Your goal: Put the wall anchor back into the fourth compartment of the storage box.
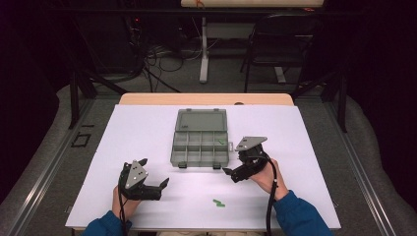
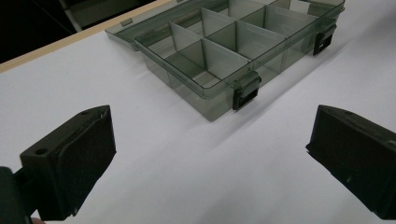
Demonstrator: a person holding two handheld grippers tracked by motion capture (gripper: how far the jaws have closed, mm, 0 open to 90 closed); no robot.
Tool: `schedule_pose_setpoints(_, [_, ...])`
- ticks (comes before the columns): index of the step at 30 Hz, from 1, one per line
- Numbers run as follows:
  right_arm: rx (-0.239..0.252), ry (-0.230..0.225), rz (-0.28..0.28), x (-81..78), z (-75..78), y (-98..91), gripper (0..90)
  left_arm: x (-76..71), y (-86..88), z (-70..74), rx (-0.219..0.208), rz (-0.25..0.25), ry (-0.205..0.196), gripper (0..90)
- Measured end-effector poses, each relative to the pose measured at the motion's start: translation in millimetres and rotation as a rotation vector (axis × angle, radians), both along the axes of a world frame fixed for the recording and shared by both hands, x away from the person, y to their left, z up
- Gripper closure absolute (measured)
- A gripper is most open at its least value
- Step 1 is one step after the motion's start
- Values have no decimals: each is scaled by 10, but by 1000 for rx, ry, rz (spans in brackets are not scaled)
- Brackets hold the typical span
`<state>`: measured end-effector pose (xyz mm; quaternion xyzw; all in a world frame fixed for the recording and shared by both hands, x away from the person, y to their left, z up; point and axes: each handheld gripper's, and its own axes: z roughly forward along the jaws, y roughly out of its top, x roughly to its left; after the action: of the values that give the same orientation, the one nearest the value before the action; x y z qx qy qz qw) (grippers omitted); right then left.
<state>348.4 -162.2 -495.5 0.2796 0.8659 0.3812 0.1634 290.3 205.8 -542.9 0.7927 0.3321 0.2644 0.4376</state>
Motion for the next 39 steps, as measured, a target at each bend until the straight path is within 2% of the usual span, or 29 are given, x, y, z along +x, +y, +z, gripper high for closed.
schedule_pose_setpoints(5, [5,-7,3,-96,-53,-29,0,-8,-10,-14,0,-2,6,2])
schedule_pose_setpoints(7, [25,-23,4,-126,-62,-44,0,-9,-6,-15,-1,-3,6,2])
schedule_pose_setpoints(14, [7,-4,15,-207,-116,-16,0,-14,-7,-12,-4,-4,3,3])
schedule_pose_setpoints(20, [-2,-17,32,-286,-111,19,0,-21,-14,-4,1,-8,-1,3])
schedule_pose_setpoints(39, [2,28,81,-449,-216,125,0,-9,-12,-9,5,-12,0,2])
